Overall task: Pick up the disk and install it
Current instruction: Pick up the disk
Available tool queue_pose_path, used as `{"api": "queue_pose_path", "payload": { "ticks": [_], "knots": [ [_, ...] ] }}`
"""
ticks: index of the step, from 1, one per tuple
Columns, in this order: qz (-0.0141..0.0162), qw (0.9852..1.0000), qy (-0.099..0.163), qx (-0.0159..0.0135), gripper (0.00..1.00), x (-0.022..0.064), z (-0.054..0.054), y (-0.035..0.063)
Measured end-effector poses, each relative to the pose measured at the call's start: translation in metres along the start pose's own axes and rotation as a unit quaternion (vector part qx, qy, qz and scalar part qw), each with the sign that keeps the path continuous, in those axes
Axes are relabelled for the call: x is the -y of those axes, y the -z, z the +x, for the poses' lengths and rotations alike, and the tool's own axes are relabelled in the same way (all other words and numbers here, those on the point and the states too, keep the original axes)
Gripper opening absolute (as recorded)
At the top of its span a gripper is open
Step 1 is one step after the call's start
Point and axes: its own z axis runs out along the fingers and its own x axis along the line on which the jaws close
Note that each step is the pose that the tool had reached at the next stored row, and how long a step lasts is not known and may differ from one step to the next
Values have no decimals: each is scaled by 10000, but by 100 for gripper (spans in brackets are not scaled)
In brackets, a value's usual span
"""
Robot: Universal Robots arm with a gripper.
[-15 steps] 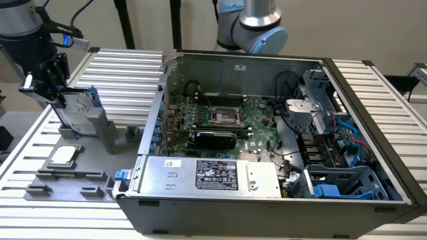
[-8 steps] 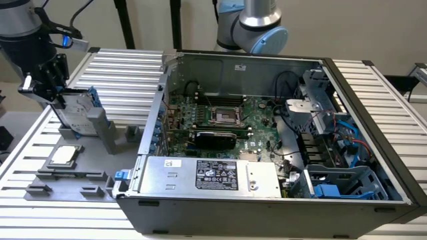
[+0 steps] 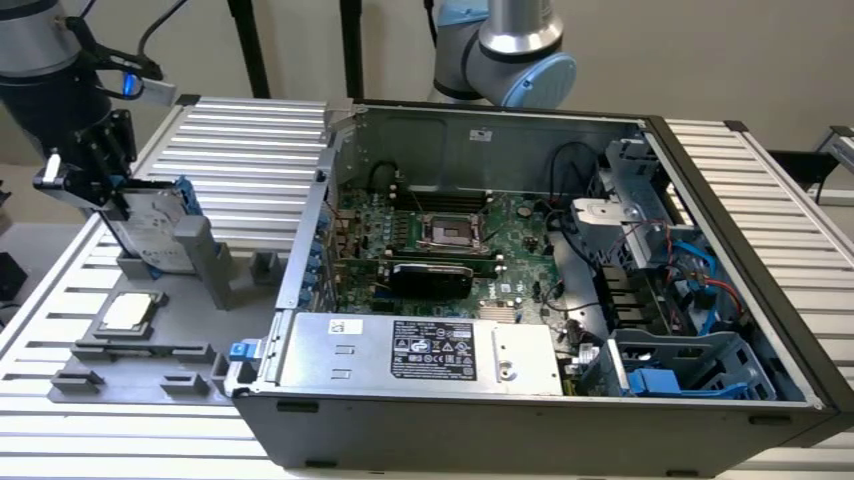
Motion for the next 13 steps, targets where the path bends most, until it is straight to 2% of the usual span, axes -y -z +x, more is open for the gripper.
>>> {"api": "queue_pose_path", "payload": {
  "ticks": [13],
  "knots": [
    [1, 10000, 0, 0, 33, 0, 0, 2]
  ]
}}
